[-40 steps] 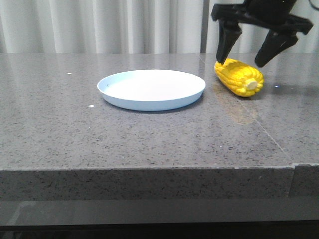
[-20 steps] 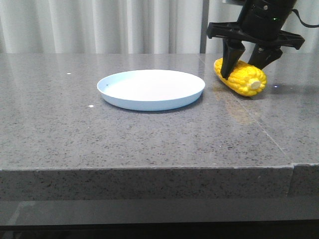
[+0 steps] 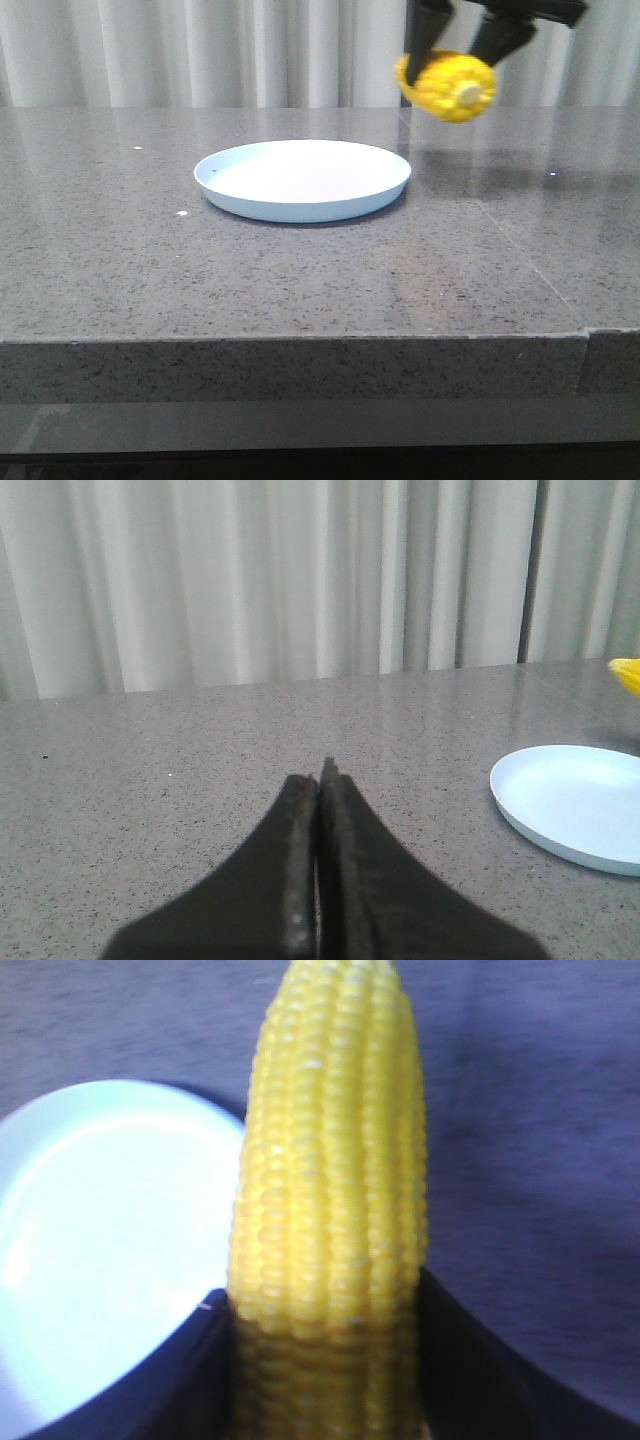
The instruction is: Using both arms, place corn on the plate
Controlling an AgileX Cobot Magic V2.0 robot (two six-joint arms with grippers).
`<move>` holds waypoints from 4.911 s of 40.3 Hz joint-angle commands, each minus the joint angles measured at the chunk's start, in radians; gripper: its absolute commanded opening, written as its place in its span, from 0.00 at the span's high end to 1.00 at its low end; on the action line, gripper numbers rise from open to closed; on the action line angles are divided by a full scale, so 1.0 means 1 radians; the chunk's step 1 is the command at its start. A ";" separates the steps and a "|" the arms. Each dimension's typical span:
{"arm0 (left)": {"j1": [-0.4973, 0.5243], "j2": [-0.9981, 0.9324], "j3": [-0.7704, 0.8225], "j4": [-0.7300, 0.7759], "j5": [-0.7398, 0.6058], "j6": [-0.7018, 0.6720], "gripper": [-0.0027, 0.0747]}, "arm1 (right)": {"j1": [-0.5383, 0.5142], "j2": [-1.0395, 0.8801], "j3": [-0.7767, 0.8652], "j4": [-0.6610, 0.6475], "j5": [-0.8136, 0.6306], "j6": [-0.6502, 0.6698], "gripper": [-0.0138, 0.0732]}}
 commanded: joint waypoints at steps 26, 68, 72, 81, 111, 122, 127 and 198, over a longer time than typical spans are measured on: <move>0.004 0.012 -0.025 0.001 -0.076 -0.001 0.99 | 0.221 0.081 -0.031 0.004 -0.150 0.176 0.61; 0.004 0.012 -0.025 0.001 -0.078 -0.001 0.99 | 0.207 -0.039 -0.209 -0.273 0.128 0.175 0.90; 0.004 0.012 -0.025 0.001 -0.078 -0.001 0.99 | 0.183 -0.045 -0.209 -0.267 0.145 0.175 0.98; 0.004 0.012 -0.025 0.001 -0.078 -0.001 0.99 | 0.066 -0.105 -0.202 -0.183 0.181 0.085 0.98; 0.004 0.012 -0.025 0.001 -0.078 -0.001 0.99 | -0.271 -0.726 0.650 -0.190 -0.166 -0.032 0.98; 0.004 0.012 -0.025 0.001 -0.078 -0.001 0.99 | -0.271 -1.073 1.020 -0.262 -0.394 -0.032 0.98; 0.004 0.012 -0.025 0.001 -0.078 -0.001 0.99 | -0.271 -1.250 1.154 -0.285 -0.455 -0.032 0.98; 0.011 -0.056 0.036 -0.109 -0.085 0.129 0.99 | -0.271 -1.674 1.343 -0.300 -0.524 -0.032 0.98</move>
